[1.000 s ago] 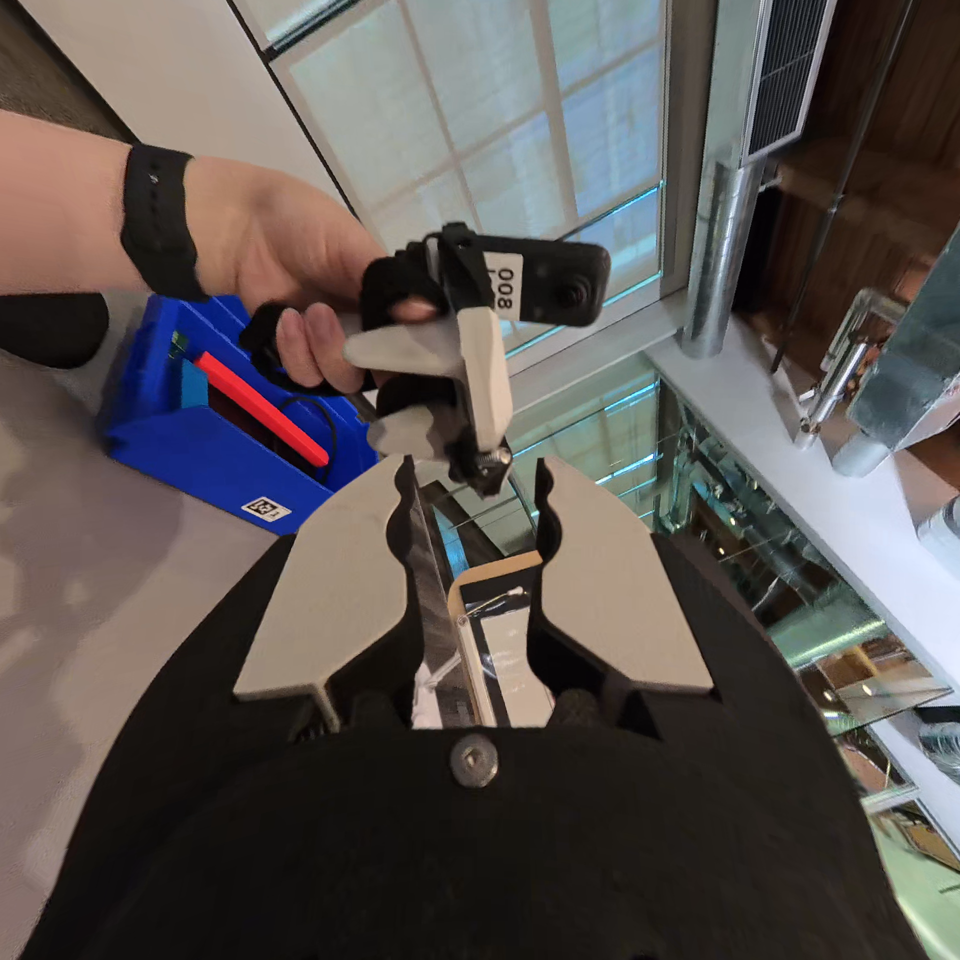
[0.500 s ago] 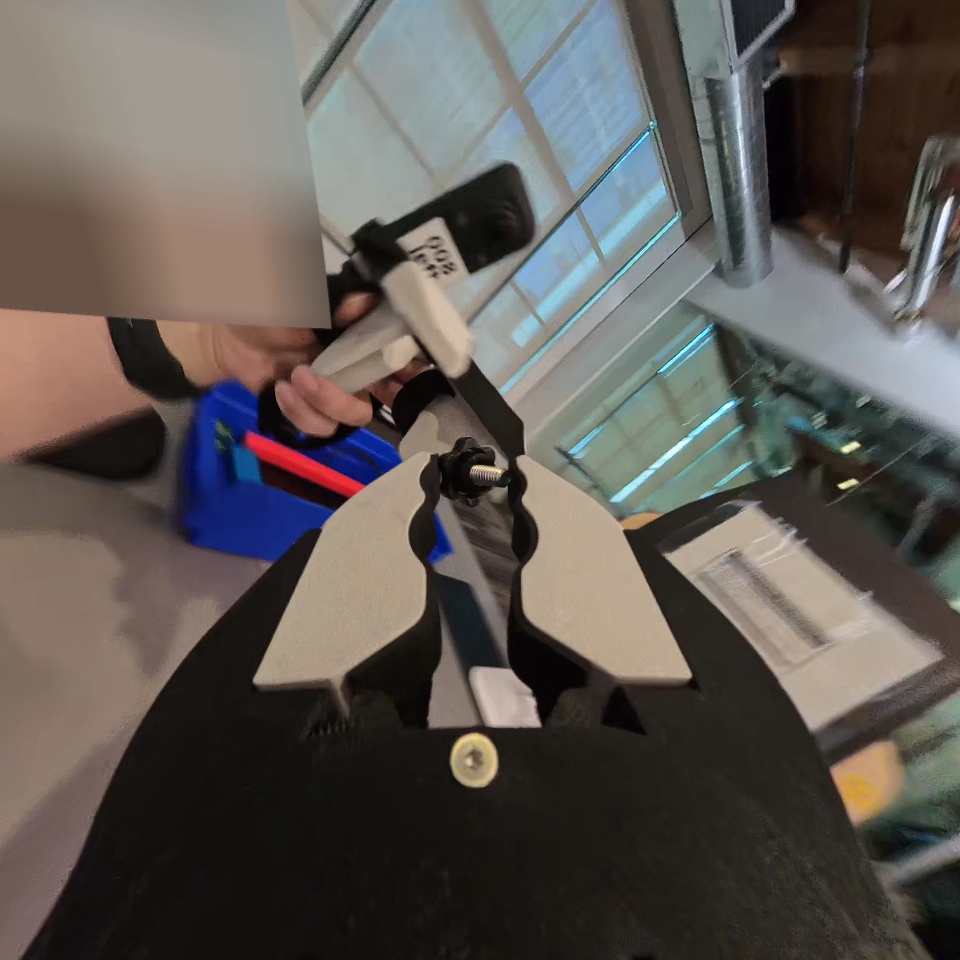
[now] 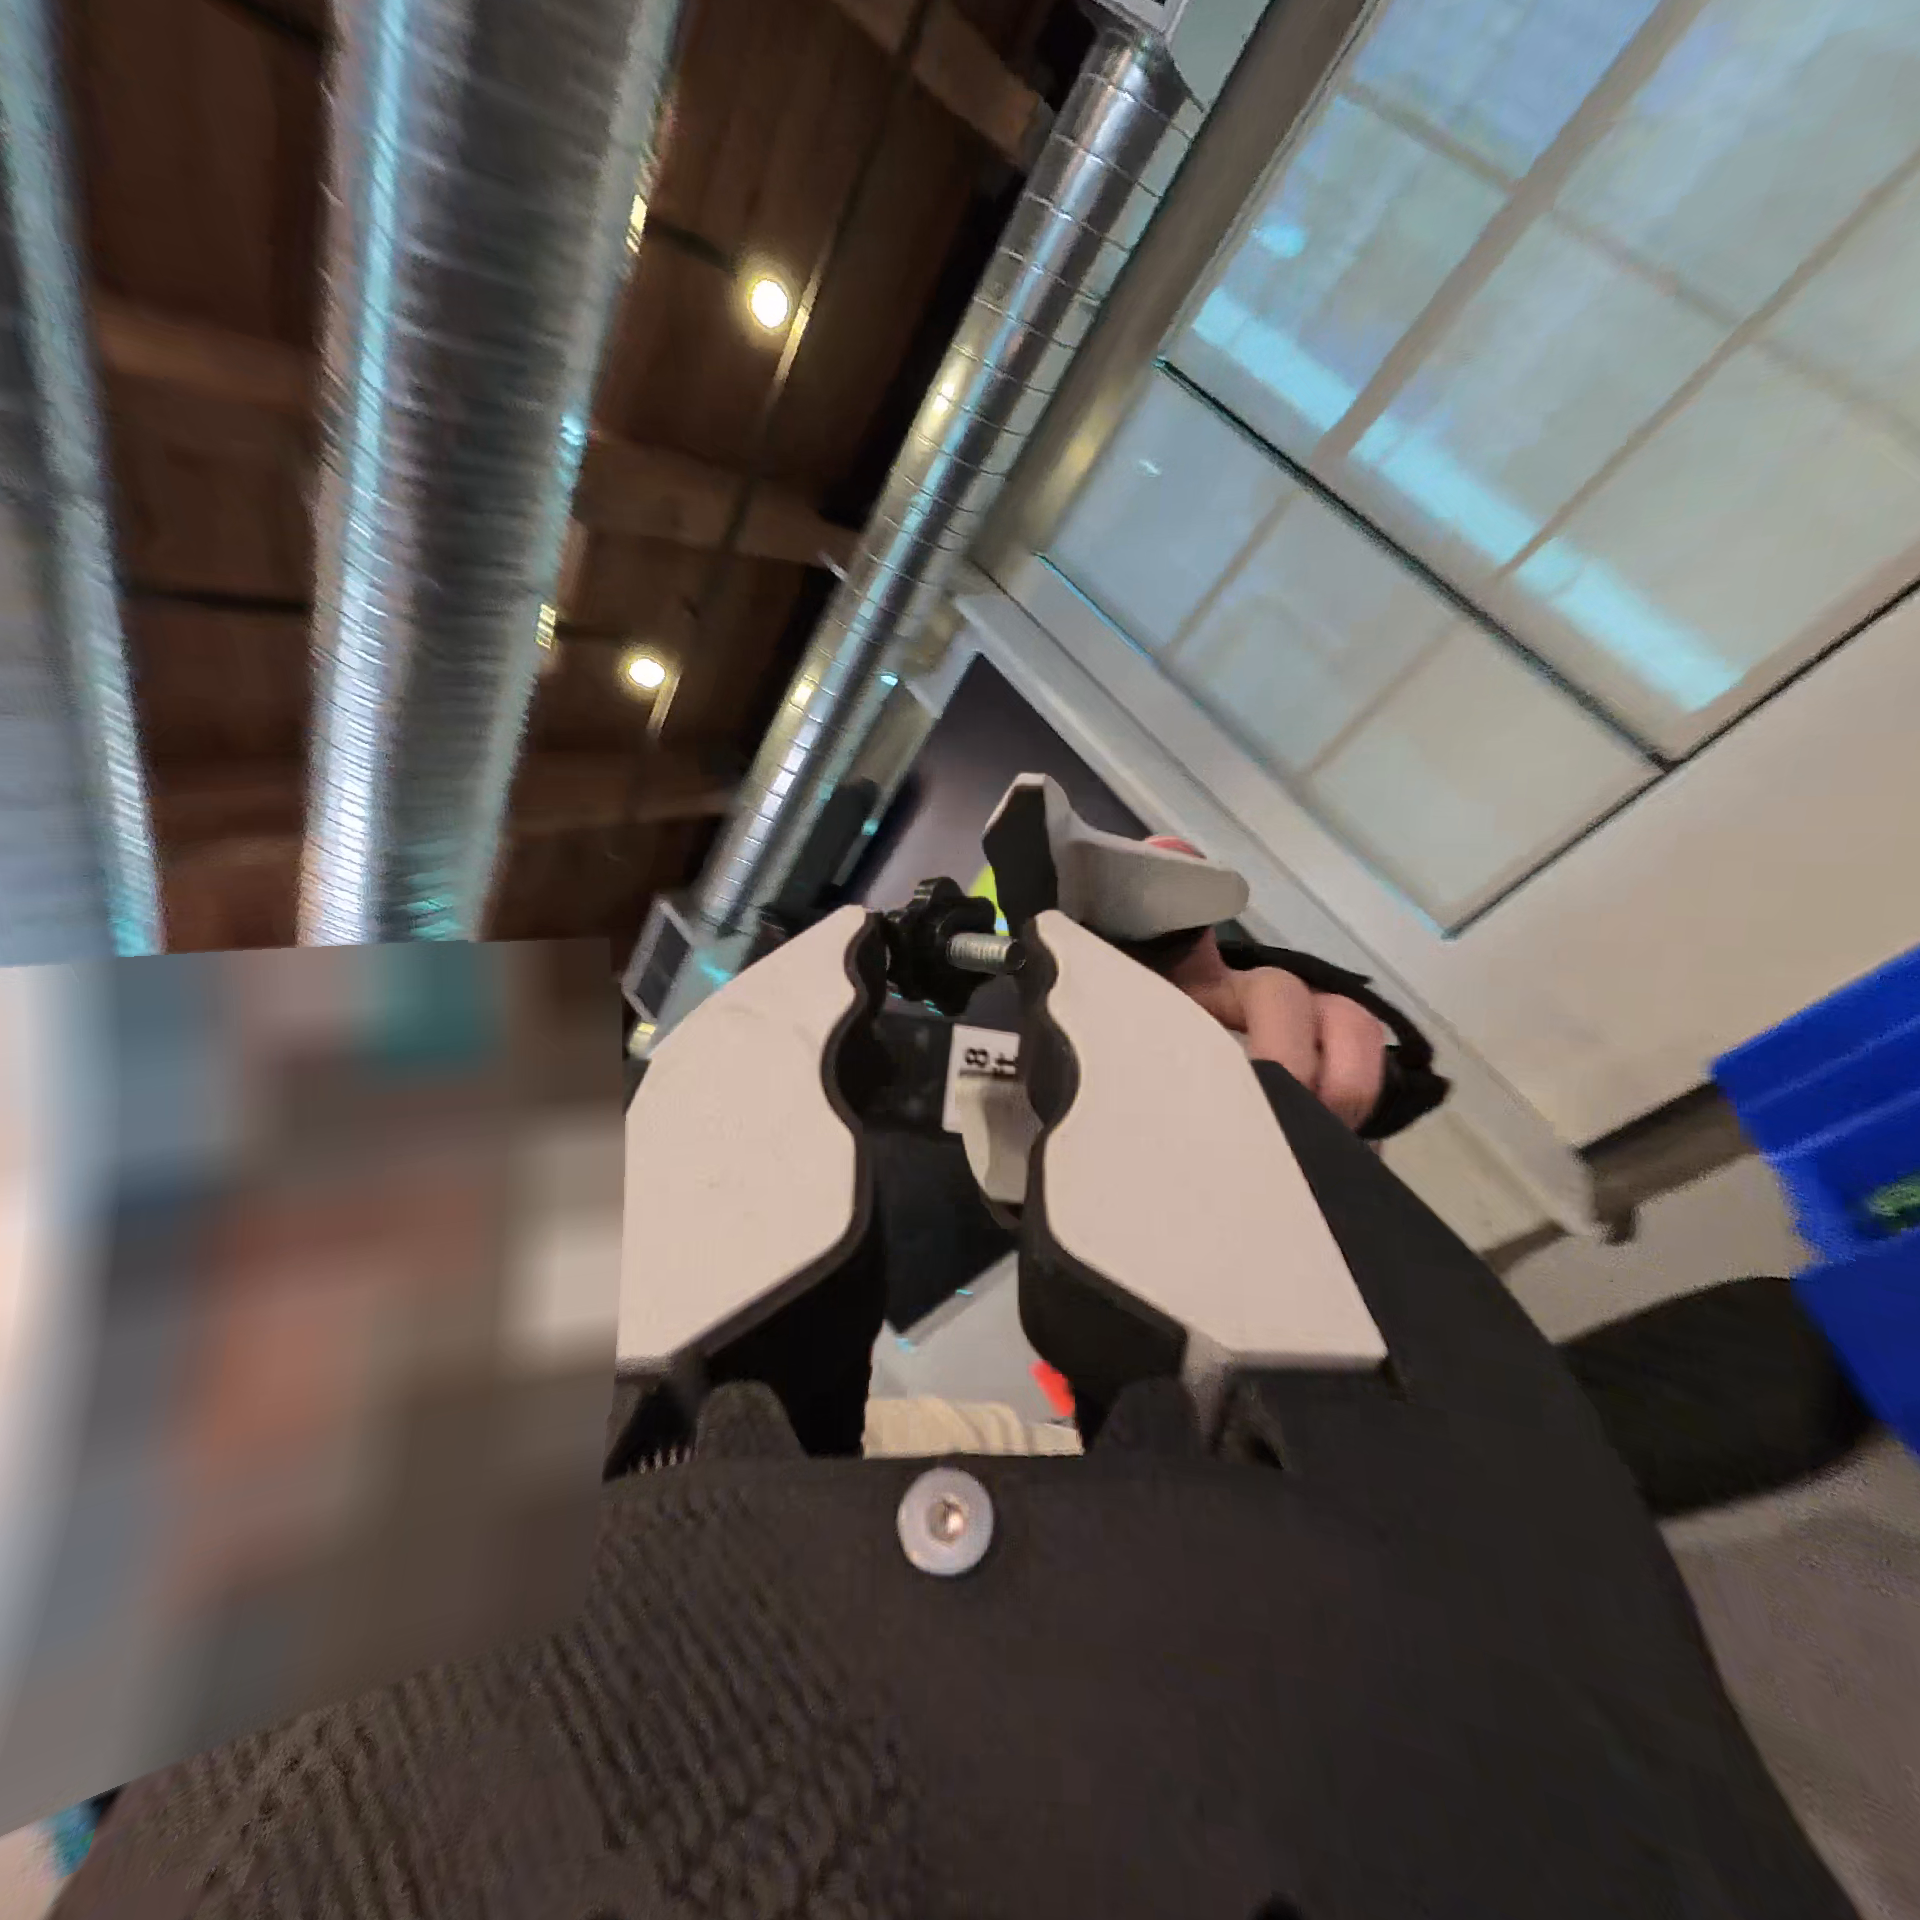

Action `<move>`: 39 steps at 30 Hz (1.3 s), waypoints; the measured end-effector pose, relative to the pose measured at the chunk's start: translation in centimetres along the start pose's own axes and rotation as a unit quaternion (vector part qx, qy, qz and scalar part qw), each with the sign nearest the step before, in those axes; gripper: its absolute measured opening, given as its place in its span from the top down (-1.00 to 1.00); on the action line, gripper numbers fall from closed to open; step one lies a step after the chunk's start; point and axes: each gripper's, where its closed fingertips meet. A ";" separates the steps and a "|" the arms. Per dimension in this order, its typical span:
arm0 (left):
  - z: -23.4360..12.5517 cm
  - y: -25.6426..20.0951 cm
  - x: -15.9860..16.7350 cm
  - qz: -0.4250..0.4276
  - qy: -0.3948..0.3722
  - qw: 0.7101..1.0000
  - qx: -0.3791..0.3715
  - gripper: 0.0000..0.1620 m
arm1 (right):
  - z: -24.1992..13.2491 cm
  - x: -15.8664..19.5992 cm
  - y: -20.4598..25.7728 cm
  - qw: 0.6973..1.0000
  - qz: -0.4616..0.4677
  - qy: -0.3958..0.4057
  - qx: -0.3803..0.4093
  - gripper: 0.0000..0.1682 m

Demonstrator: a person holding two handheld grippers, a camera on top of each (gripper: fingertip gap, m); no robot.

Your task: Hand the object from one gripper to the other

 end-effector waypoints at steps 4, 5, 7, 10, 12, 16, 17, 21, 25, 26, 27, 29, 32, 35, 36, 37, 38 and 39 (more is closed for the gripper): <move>0.8 -0.6 0.8 0.022 0.010 1.000 -0.007 0.32 | 0.4 0.7 -1.5 0.999 0.035 -0.006 -0.001 0.66; 0.9 -0.7 0.9 0.039 0.012 0.999 -0.011 0.39 | 0.5 0.9 -1.8 0.999 0.034 -0.005 0.003 0.70; 0.9 -0.4 1.1 0.073 0.016 0.997 -0.029 0.52 | 0.6 0.8 -2.0 1.000 0.025 -0.012 0.007 0.69; 0.8 -0.4 1.2 0.098 0.022 0.994 -0.036 0.65 | 0.4 0.6 -2.2 0.999 0.003 -0.020 0.025 0.66; 0.8 -0.4 1.4 0.105 0.030 0.993 -0.037 0.71 | 0.4 0.6 -2.4 0.999 -0.017 -0.015 0.045 0.70; 0.9 -0.2 1.5 0.105 0.035 0.993 -0.044 0.76 | 0.4 0.5 -2.5 0.994 -0.073 -0.005 0.075 0.70; 0.8 -0.1 1.3 0.096 0.033 0.994 -0.042 0.76 | 0.5 0.6 -2.4 0.992 -0.092 0.003 0.083 0.70; 0.2 0.8 0.7 -0.013 0.011 1.000 -0.021 0.76 | 0.5 0.5 -1.4 0.973 -0.193 0.040 0.117 0.58; -0.8 0.8 0.6 -0.190 0.008 0.979 0.069 0.76 | -0.3 0.0 0.0 0.897 -0.395 0.093 0.175 0.57; -1.1 0.6 0.6 -0.236 0.009 0.966 0.102 0.77 | -0.4 0.2 0.2 0.862 -0.456 0.116 0.189 0.57; -1.5 0.3 0.7 -0.280 0.010 0.951 0.135 0.76 | -0.6 0.5 0.1 0.819 -0.515 0.145 0.206 0.55; -2.4 -0.8 0.7 -0.347 0.017 0.914 0.209 0.76 | -1.1 1.8 -0.5 0.715 -0.623 0.219 0.229 0.45; -4.1 -2.5 1.2 -0.400 0.040 0.864 0.304 0.76 | -1.8 4.4 -1.8 0.536 -0.748 0.328 0.215 0.44; -4.9 -3.7 2.2 -0.408 0.070 0.844 0.343 0.76 | -1.7 5.9 -3.2 0.434 -0.793 0.372 0.209 0.44; -4.9 -3.8 2.6 -0.400 0.080 0.847 0.342 0.76 | -1.5 6.5 -3.6 0.433 -0.791 0.379 0.206 0.44; -4.9 -4.2 2.9 -0.389 0.089 0.849 0.346 0.76 | -1.2 7.0 -3.8 0.436 -0.789 0.382 0.201 0.45; -5.1 -4.5 3.0 -0.377 0.091 0.851 0.355 0.76 | -1.0 7.4 -4.0 0.438 -0.790 0.383 0.196 0.45; -5.3 -4.9 3.0 -0.366 0.095 0.852 0.361 0.76 | -0.8 7.6 -4.2 0.438 -0.789 0.385 0.193 0.46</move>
Point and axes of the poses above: each gripper's, where its closed fingertips meet, z out along the fingers, x out of its underside, y = z × x across the jaws, and after that the axes turned 4 degrees about -y, right-handed
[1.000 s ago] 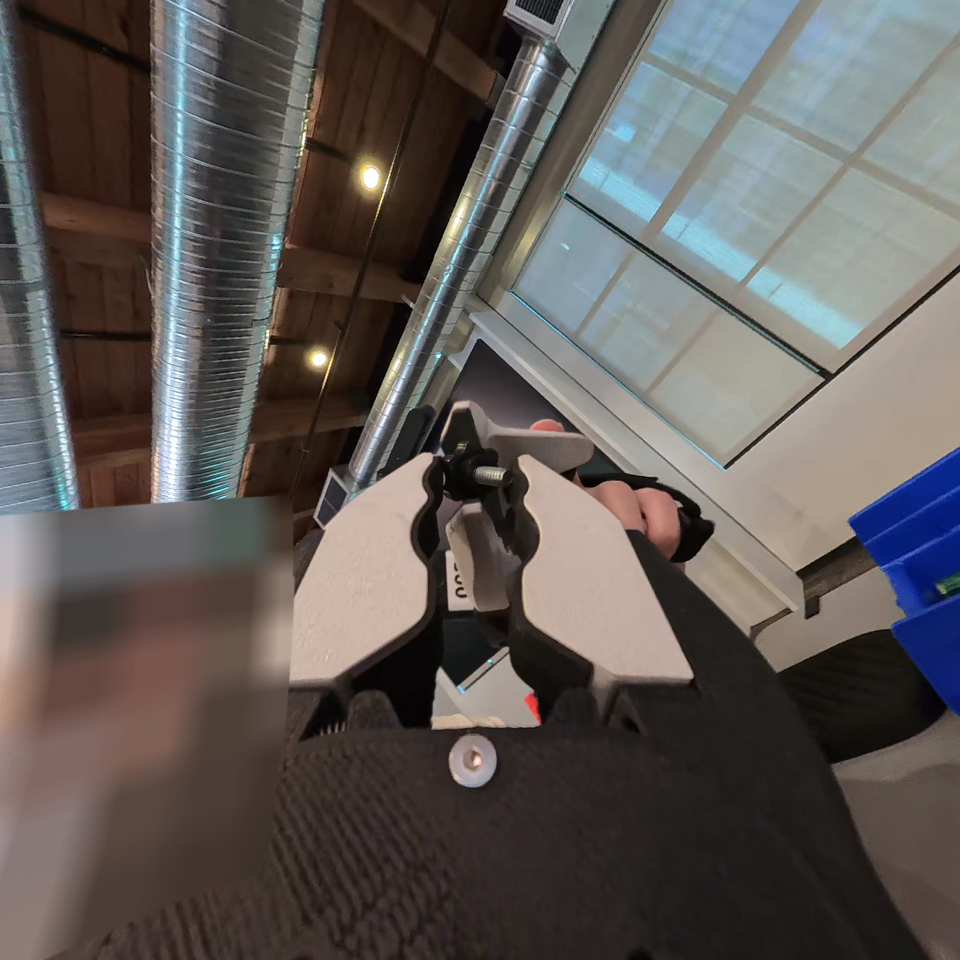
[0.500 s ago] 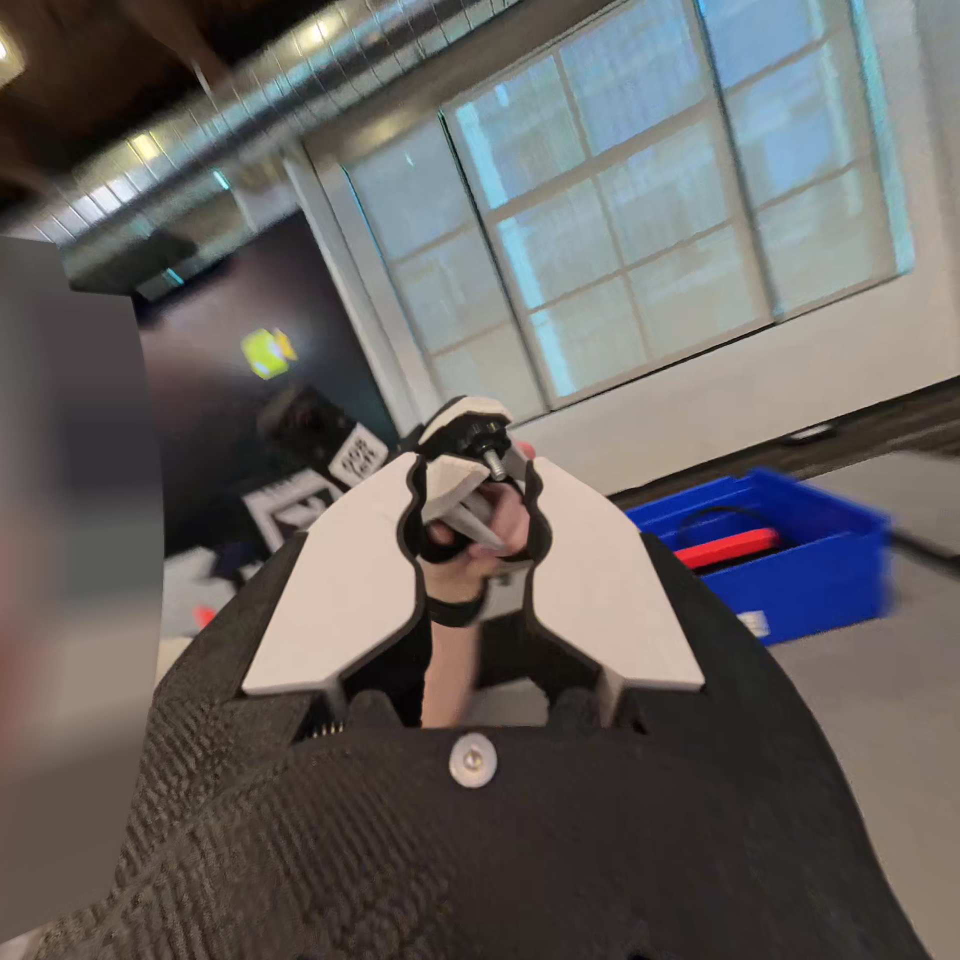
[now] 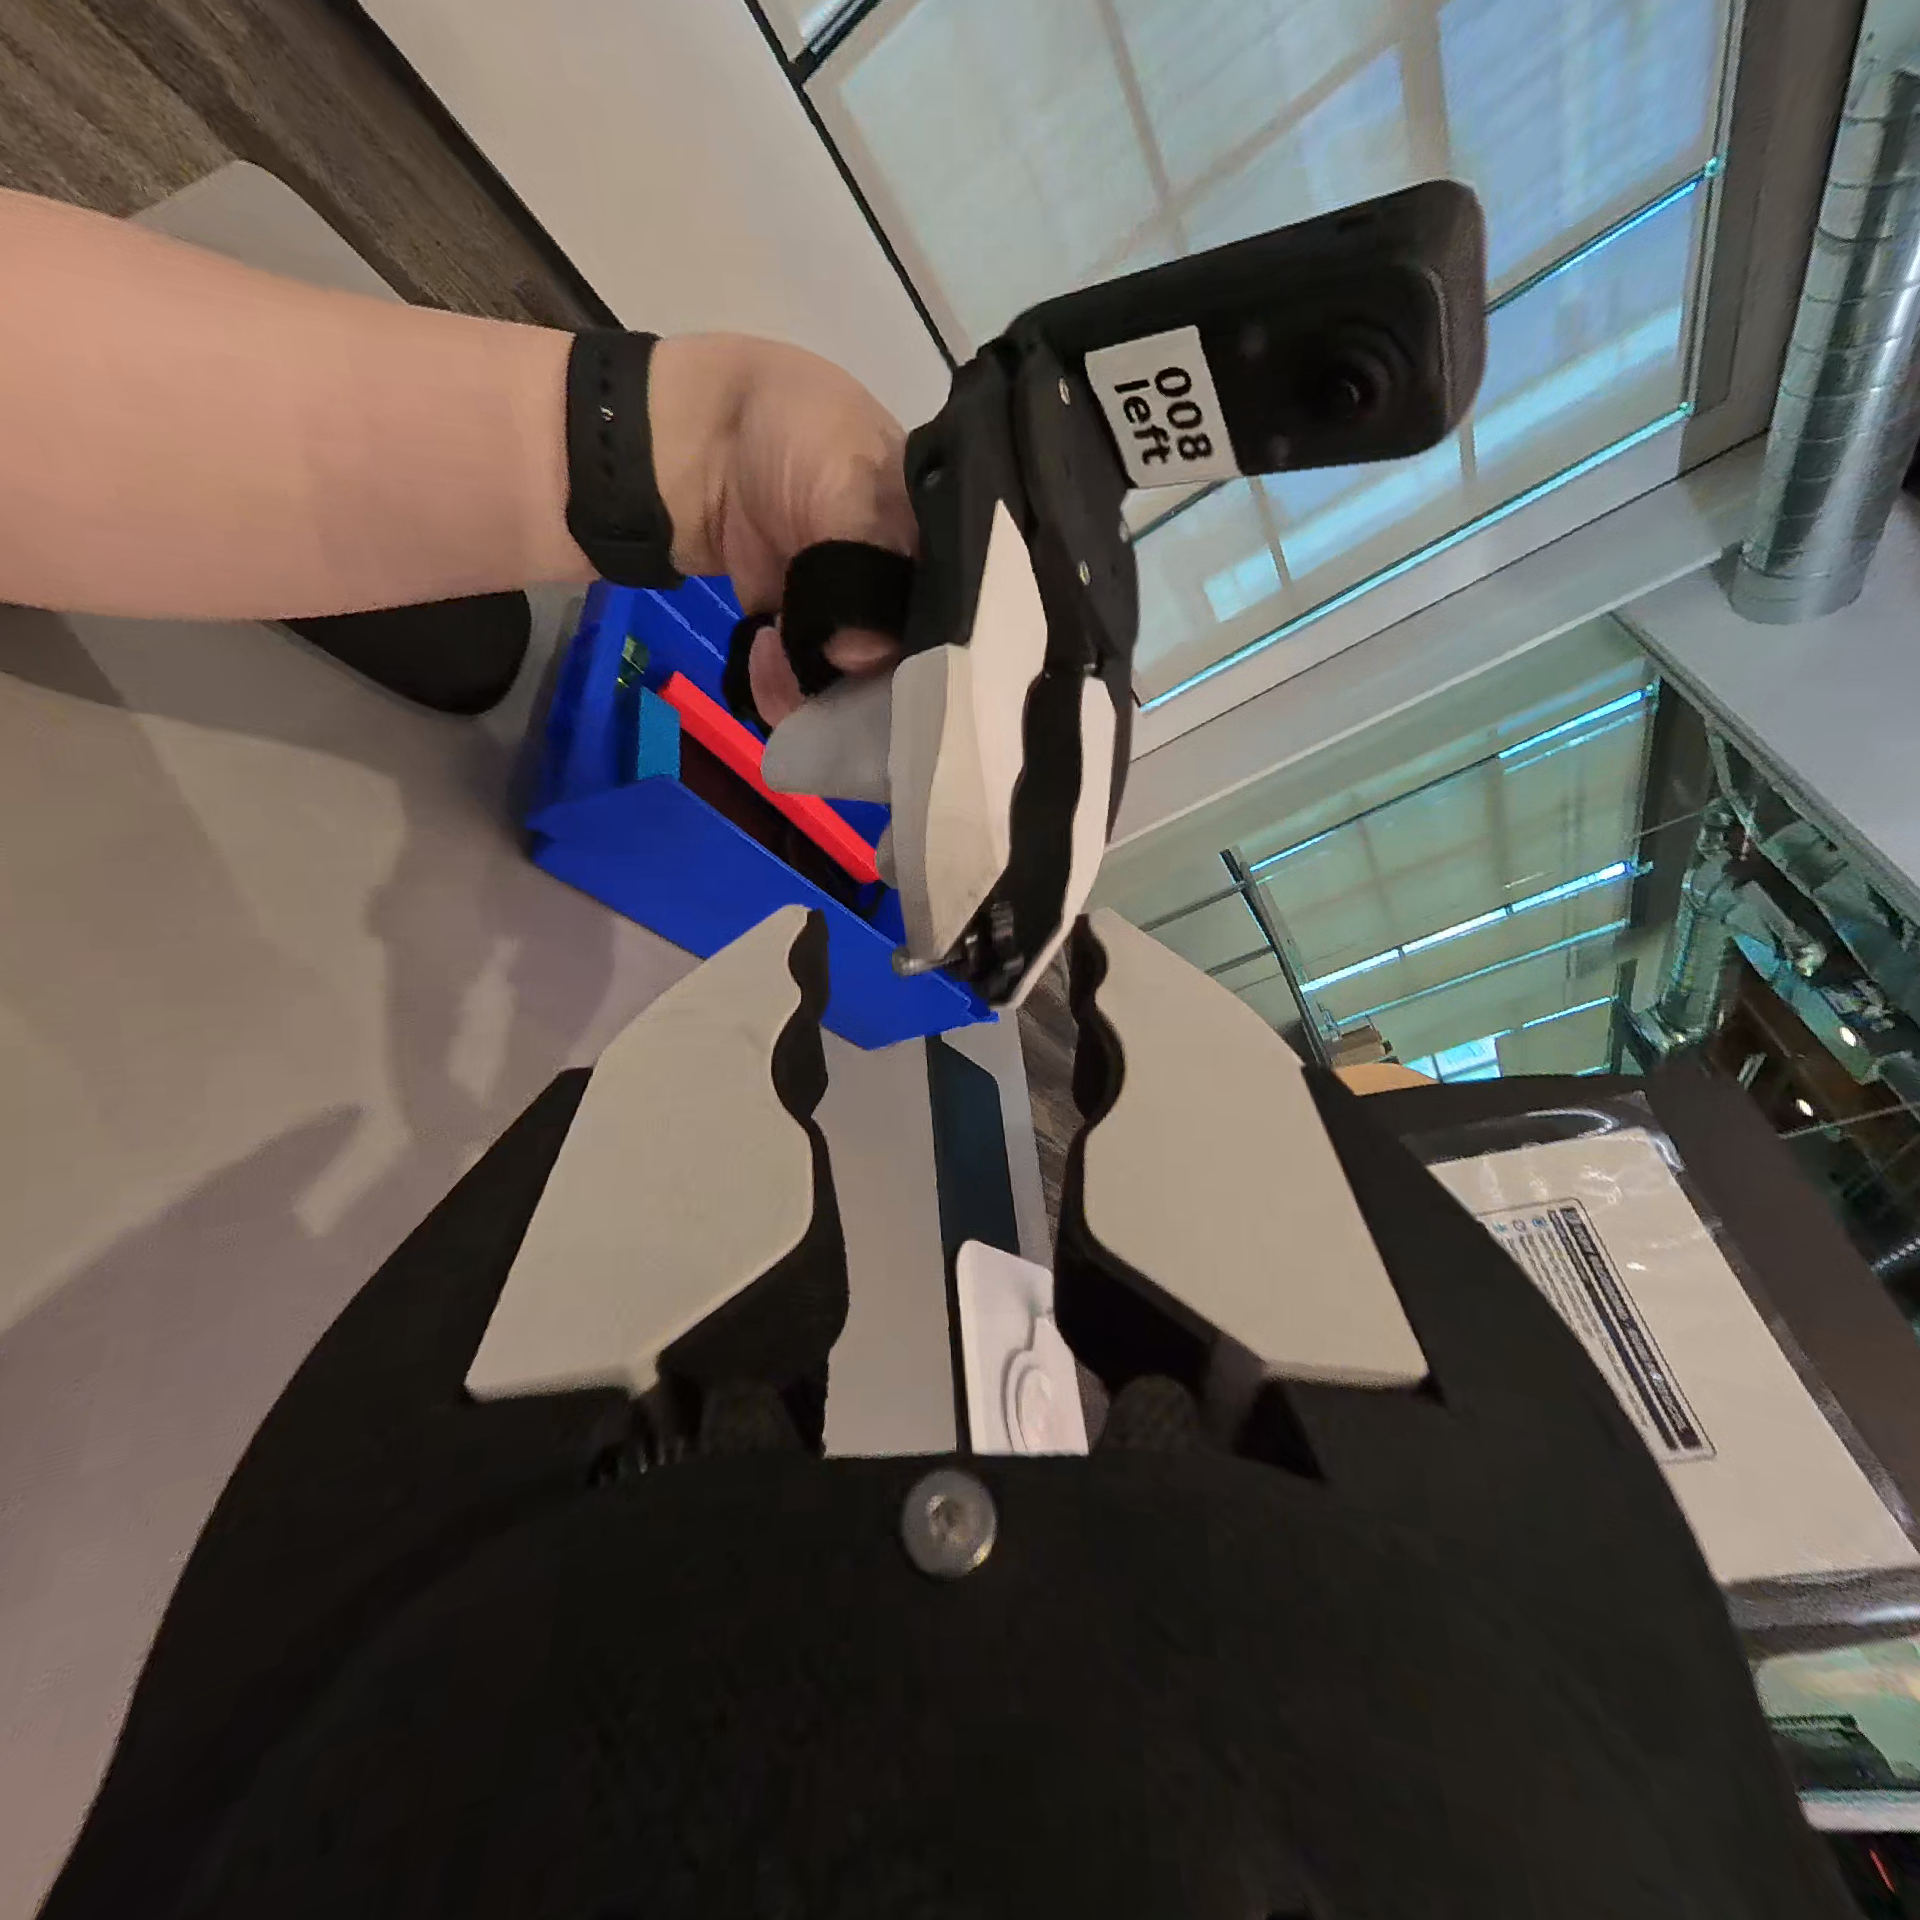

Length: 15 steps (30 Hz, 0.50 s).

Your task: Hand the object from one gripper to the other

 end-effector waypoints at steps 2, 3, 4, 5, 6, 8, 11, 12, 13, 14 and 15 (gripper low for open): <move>0.3 -0.3 0.7 0.014 0.025 1.000 -0.003 0.76 | 0.3 0.1 0.4 1.000 -0.006 0.008 -0.007 0.50; 0.4 -0.7 0.9 0.021 0.034 0.999 0.006 0.76 | 0.4 0.3 0.6 1.000 -0.015 0.017 -0.009 0.55; 0.5 -1.0 1.1 0.025 0.042 0.999 0.011 0.76 | 0.5 0.5 0.9 0.999 -0.026 0.024 -0.016 0.59; 0.6 -0.9 1.2 0.029 0.046 0.999 0.005 0.76 | 0.5 0.6 1.4 0.999 -0.036 0.030 -0.026 0.65; 0.7 -0.9 1.3 0.030 0.051 0.998 0.004 0.76 | 0.5 0.7 1.7 0.998 -0.044 0.035 -0.033 0.66; 0.7 -1.1 1.8 0.036 0.063 0.997 0.009 0.76 | 0.5 0.8 2.1 0.997 -0.048 0.041 -0.045 0.69; 0.7 -1.4 2.0 0.033 0.066 0.997 0.023 0.76 | 0.5 0.6 2.5 0.996 -0.046 0.042 -0.055 0.73; 0.6 -1.4 1.9 0.031 0.061 0.997 0.024 0.76 | 0.5 0.5 2.4 0.997 -0.044 0.040 -0.053 0.73; 0.6 -1.4 1.5 0.031 0.054 0.998 0.023 0.76 | 0.4 0.4 2.1 0.997 -0.042 0.036 -0.047 0.74; 0.5 -1.3 1.2 0.033 0.042 0.998 0.018 0.74 | 0.3 0.3 1.8 0.998 -0.041 0.029 -0.040 0.76; 0.5 -1.2 0.8 0.040 0.031 0.999 0.012 0.69 | 0.2 0.1 1.6 0.999 -0.036 0.019 -0.036 0.77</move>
Point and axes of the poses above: each gripper's, where its closed fingertips meet, z out along the fingers, x out of its underside, y = z × x across the jaws, and after that the axes turned 4 degrees about -y, right-handed
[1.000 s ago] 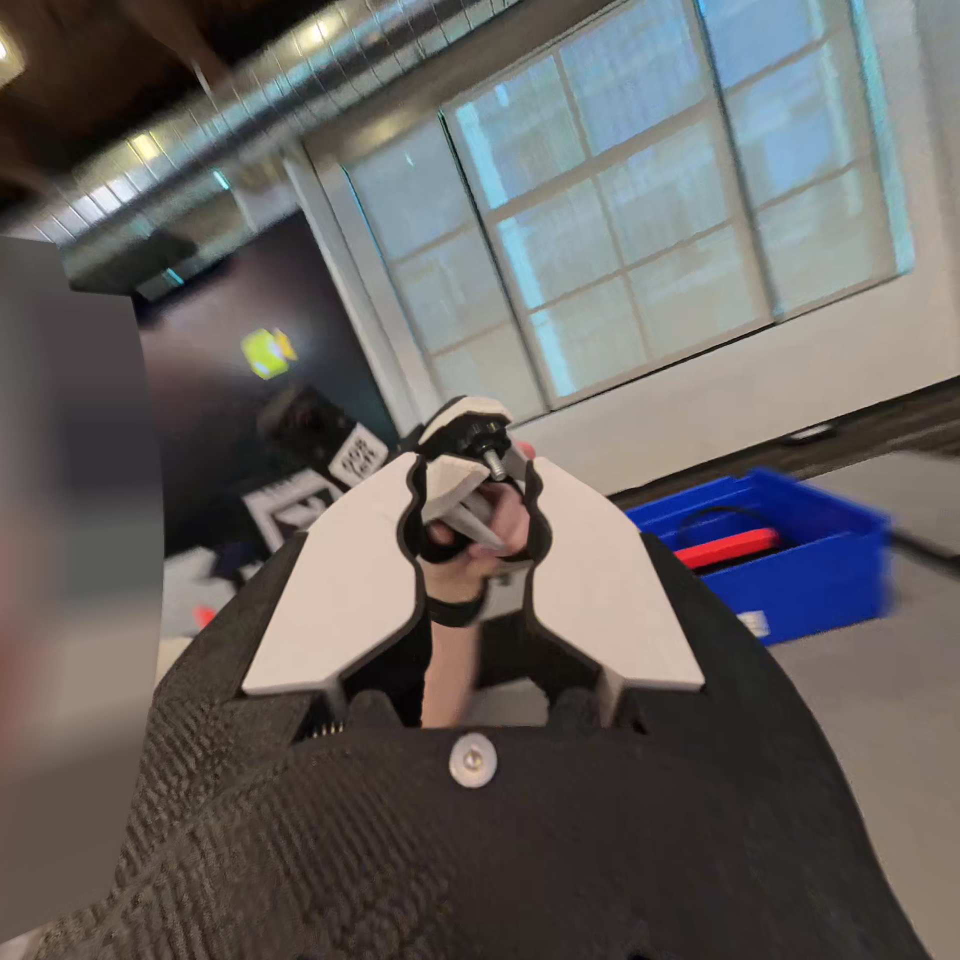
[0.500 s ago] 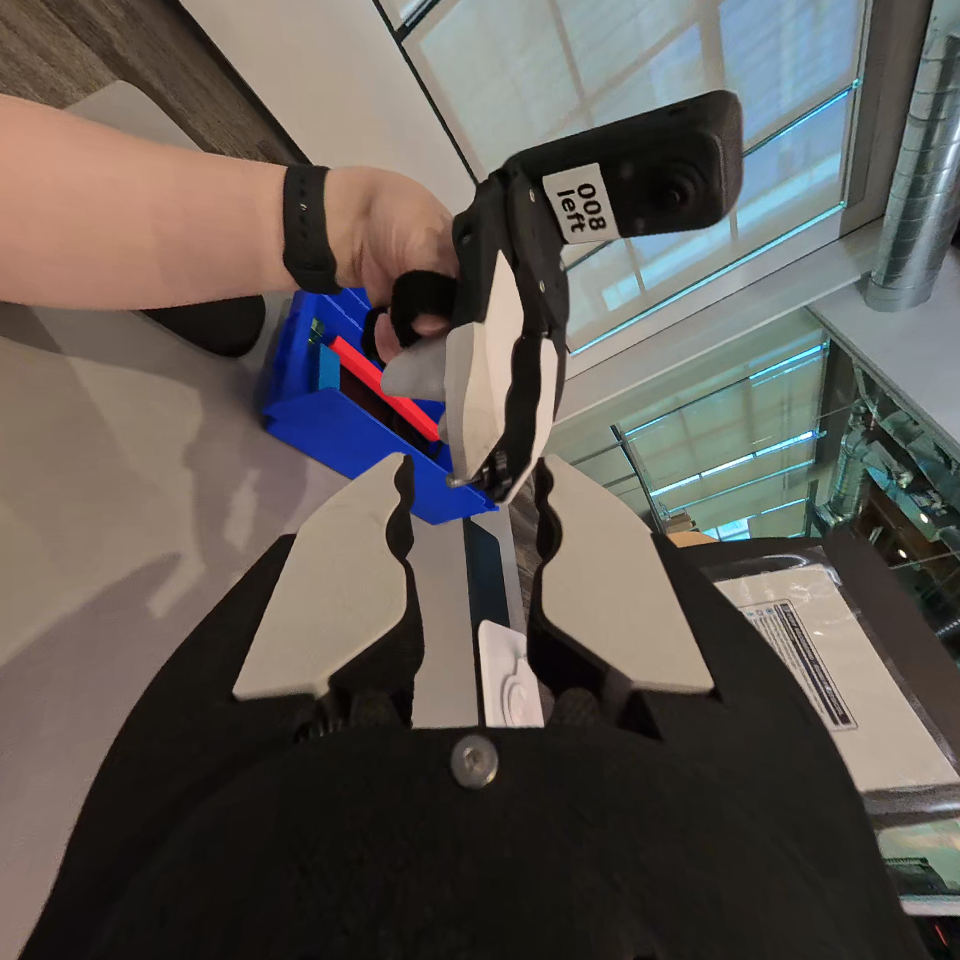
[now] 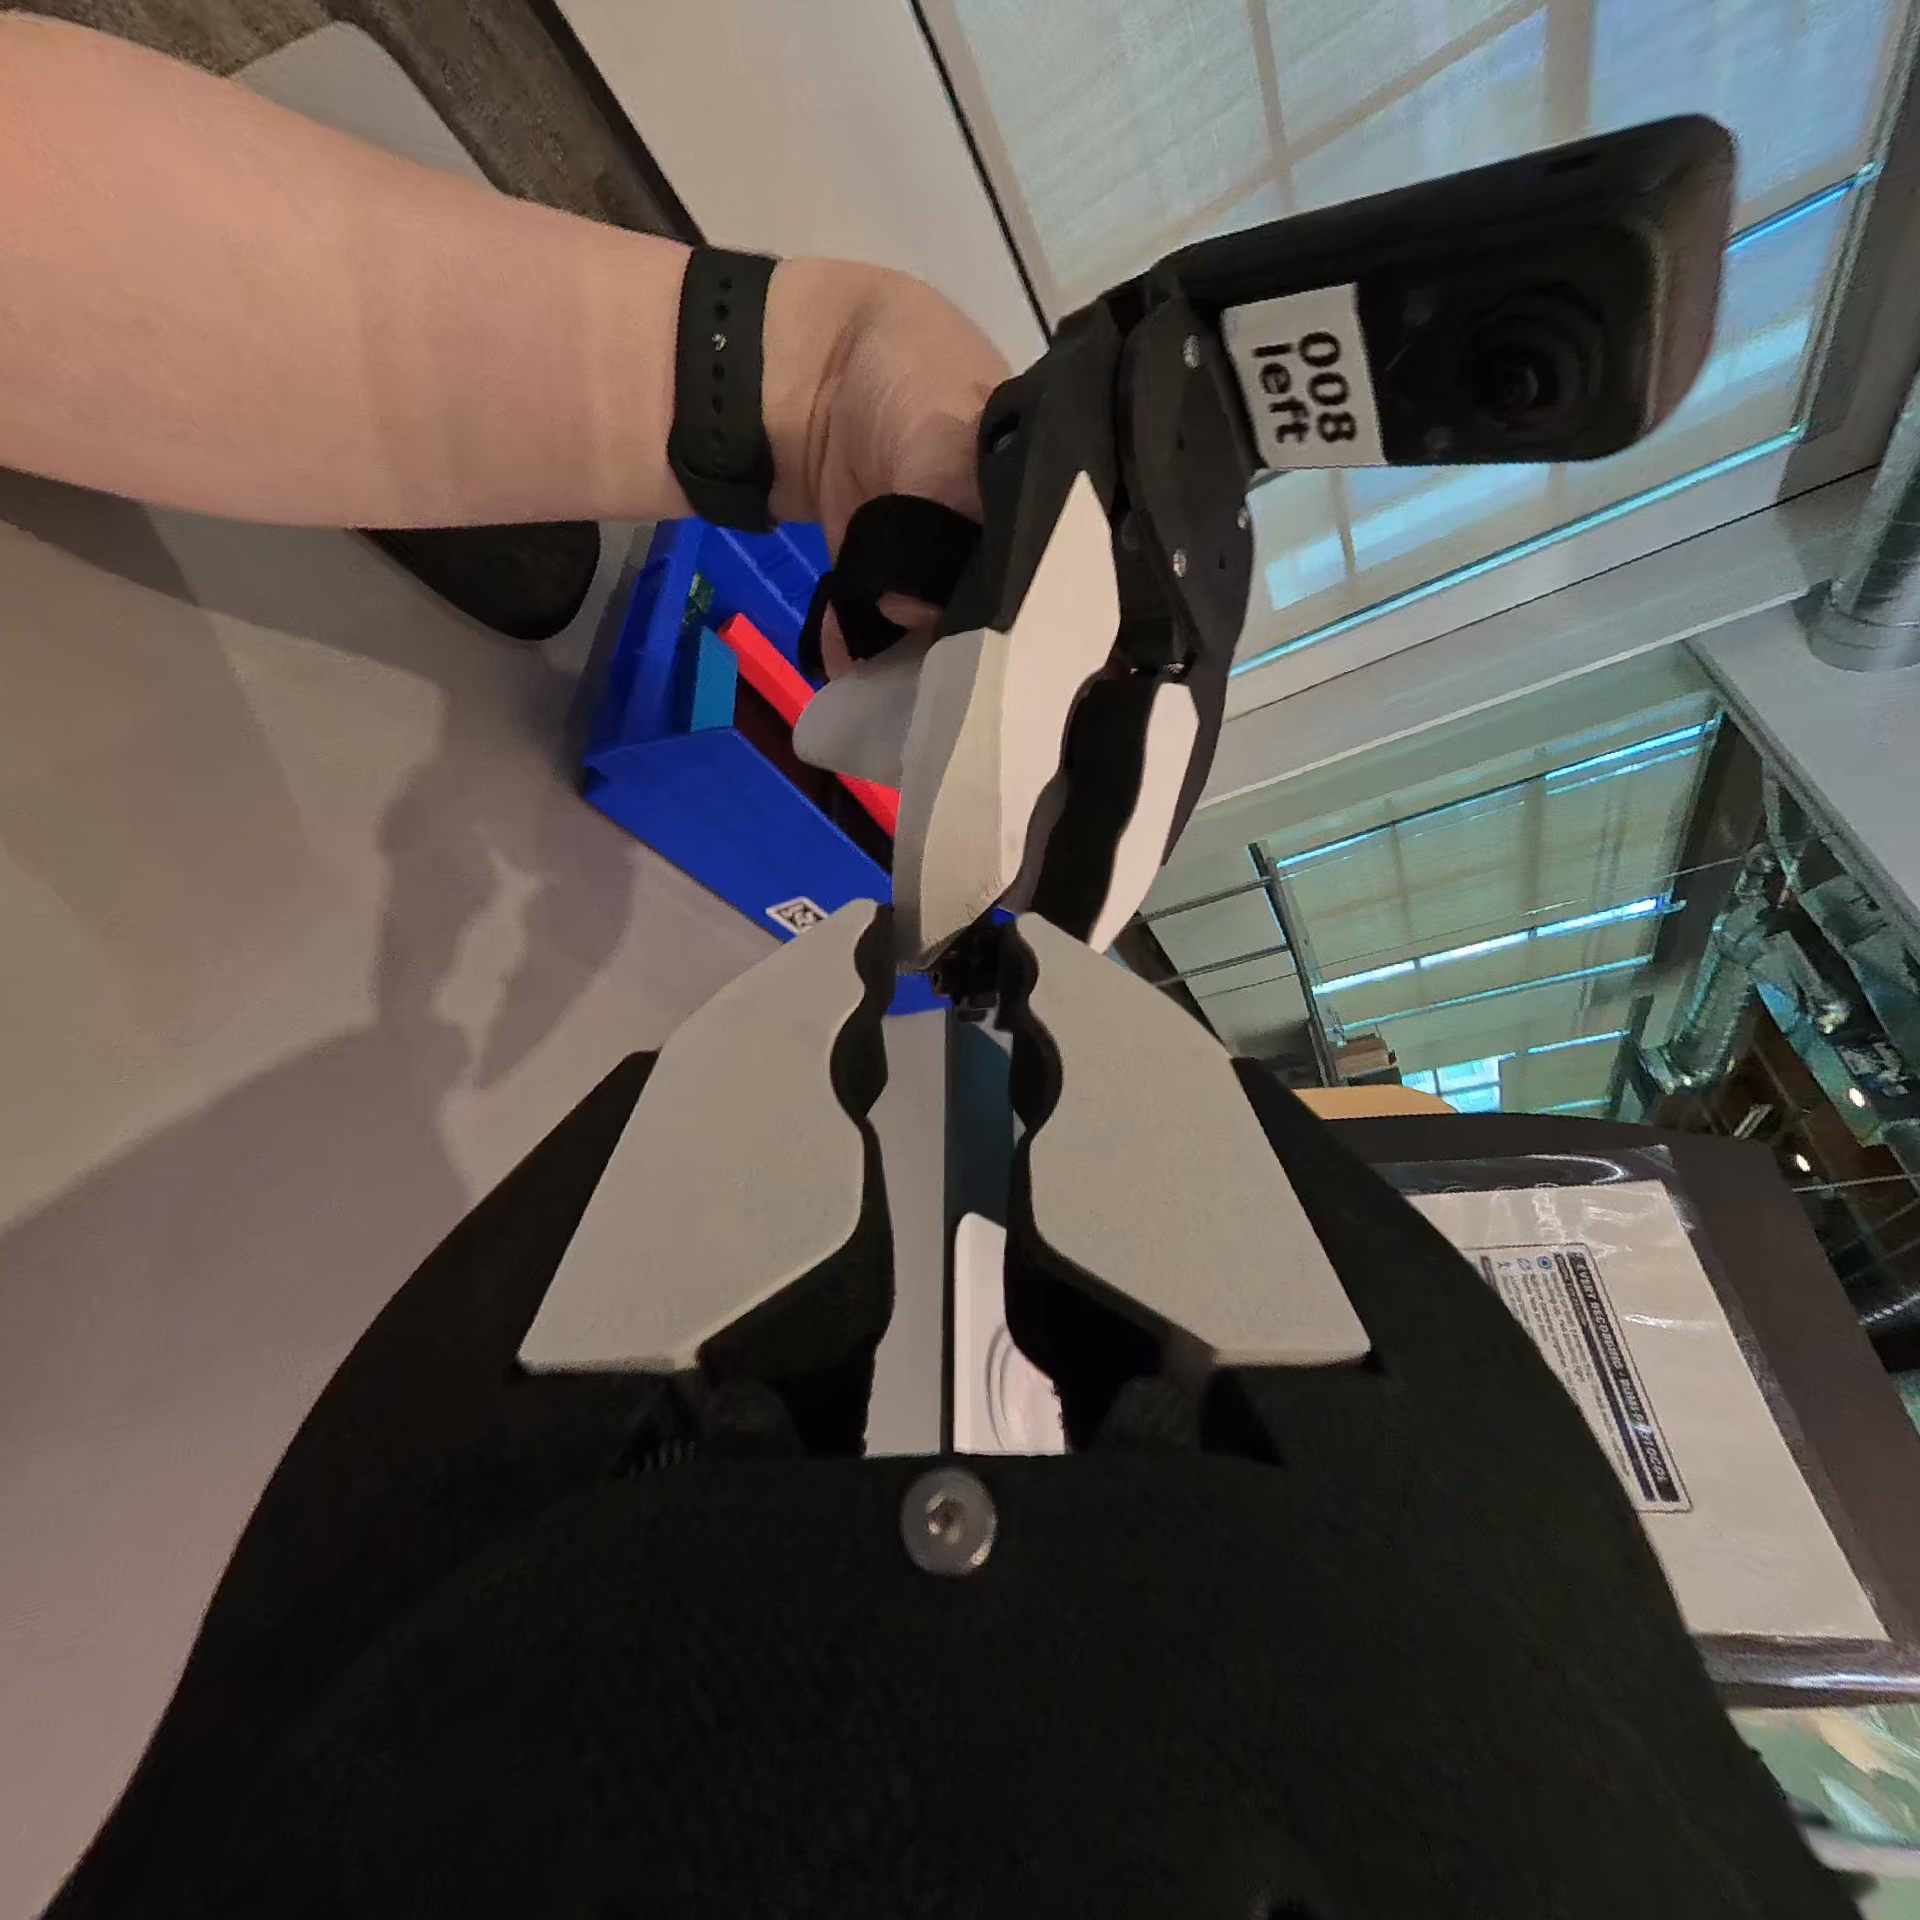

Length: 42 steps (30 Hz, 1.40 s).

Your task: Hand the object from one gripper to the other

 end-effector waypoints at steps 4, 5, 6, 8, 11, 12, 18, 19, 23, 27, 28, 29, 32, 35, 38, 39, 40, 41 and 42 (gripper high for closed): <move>0.1 -0.7 -0.7 0.003 -0.019 1.000 0.020 0.82 | -0.4 -0.3 -0.4 0.999 0.035 -0.030 -0.003 0.79; 0.2 -0.5 -0.8 0.000 -0.019 1.000 0.017 0.82 | -0.5 -0.2 -0.4 0.999 0.036 -0.030 -0.002 0.79; 0.2 -0.4 -0.8 0.000 -0.018 1.000 0.012 0.82 | -0.5 -0.1 -0.6 0.999 0.034 -0.026 0.002 0.79; 0.3 -0.2 -0.6 0.001 -0.008 1.000 0.006 0.82 | -0.5 0.1 -0.5 0.999 0.029 -0.019 0.003 0.78; 0.0 0.1 -0.8 -0.015 -0.015 1.000 0.002 0.83 | -0.6 0.1 -0.9 0.999 0.022 -0.020 0.017 0.72; -0.2 0.2 -0.9 -0.018 -0.023 1.000 0.003 0.83 | -0.7 0.0 -1.0 0.999 0.026 -0.022 0.019 0.69; -0.5 -0.1 -1.3 -0.018 -0.032 0.999 0.005 0.83 | -0.7 0.3 -1.0 1.000 0.005 -0.010 0.023 0.69; -0.5 -0.1 -1.3 -0.019 -0.033 0.999 0.004 0.83 | -0.7 0.3 -1.0 1.000 0.005 -0.008 0.024 0.68; -0.6 0.0 -1.5 -0.017 -0.038 0.999 -0.001 0.83 | -0.7 0.3 -1.1 1.000 0.010 -0.010 0.027 0.65; -0.5 0.1 -1.7 -0.020 -0.041 0.999 -0.004 0.83 | -0.5 0.1 -1.4 0.999 -0.006 -0.010 0.042 0.68; -0.5 0.2 -1.8 -0.024 -0.043 0.999 -0.006 0.83 | -0.4 0.1 -1.5 0.999 -0.012 -0.007 0.049 0.68; -0.5 0.4 -1.8 -0.029 -0.046 0.998 -0.010 0.83 | -0.4 0.3 -1.6 0.998 -0.017 -0.002 0.054 0.69; -0.4 0.3 -2.0 -0.037 -0.053 0.998 -0.003 0.82 | -0.5 0.3 -1.7 0.998 -0.023 -0.001 0.057 0.70; -0.7 0.3 -2.9 -0.052 -0.083 0.995 0.002 0.71 | -0.8 0.4 -2.5 0.996 -0.037 0.005 0.081 0.70; -1.7 1.2 -4.1 -0.057 -0.122 0.990 -0.027 0.51 | -1.5 0.3 -3.9 0.992 -0.031 -0.002 0.119 0.70; -2.2 1.8 -4.4 -0.048 -0.133 0.989 -0.049 0.46 | -1.9 0.2 -4.7 0.990 -0.011 -0.015 0.139 0.70; -2.7 2.4 -4.6 -0.030 -0.141 0.986 -0.078 0.45 | -2.3 0.0 -5.6 0.987 0.025 -0.036 0.157 0.70; -3.2 2.9 -4.8 -0.003 -0.146 0.983 -0.108 0.41 | -2.7 -0.1 -6.4 0.981 0.080 -0.067 0.166 0.70; -3.6 3.5 -5.0 0.028 -0.148 0.978 -0.144 0.37 | -3.2 -0.3 -7.3 0.968 0.151 -0.107 0.171 0.70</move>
Point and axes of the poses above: each gripper's, where its closed fingertips meet, z out along the fingers, x out of its underside, y = z × x across the jaws, and after that the axes turned 4 degrees about -y, right-handed
